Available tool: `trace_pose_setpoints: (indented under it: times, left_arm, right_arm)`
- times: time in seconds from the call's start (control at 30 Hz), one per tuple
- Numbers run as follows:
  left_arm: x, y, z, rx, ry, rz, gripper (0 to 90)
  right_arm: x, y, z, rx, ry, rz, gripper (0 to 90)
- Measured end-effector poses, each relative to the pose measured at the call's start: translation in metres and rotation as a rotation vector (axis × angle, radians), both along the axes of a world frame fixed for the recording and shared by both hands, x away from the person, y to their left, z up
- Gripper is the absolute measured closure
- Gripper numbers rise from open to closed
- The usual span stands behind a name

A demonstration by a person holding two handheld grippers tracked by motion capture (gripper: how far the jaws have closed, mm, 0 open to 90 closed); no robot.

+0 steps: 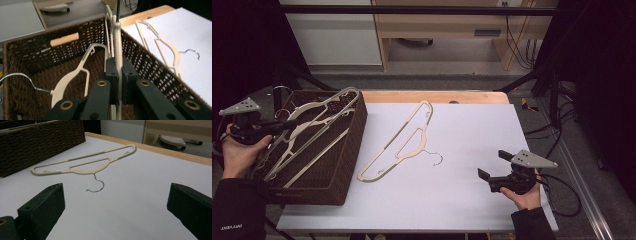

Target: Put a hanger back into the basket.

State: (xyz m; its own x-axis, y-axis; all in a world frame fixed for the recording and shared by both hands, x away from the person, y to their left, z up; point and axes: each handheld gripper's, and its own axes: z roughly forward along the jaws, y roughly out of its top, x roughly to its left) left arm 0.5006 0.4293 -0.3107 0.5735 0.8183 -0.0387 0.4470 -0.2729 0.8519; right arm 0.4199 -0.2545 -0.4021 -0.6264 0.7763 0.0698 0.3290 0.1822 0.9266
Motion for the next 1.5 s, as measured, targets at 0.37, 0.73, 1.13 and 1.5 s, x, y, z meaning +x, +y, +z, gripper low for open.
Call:
trace_pose_setpoints:
  times: [0.37,0.73,1.13,1.5]
  left_arm:
    - [0.007,-0.006,-0.028,0.002,0.080,0.010,86.1]
    - [0.012,-0.003,-0.065,0.033,0.191,0.122,82.8]
    - [-0.018,0.011,-0.054,0.066,0.100,0.279,60.4]
    - [-0.046,-0.021,-0.033,-0.034,-0.080,0.189,37.3]
  right_arm:
    - [0.001,0.001,-0.001,-0.007,0.003,0.002,1.7]
    - [0.001,0.003,-0.002,-0.012,0.006,0.009,1.7]
    - [0.002,0.004,-0.003,-0.012,0.009,0.010,1.7]
    - [0.001,0.003,-0.002,-0.006,0.006,0.007,1.7]
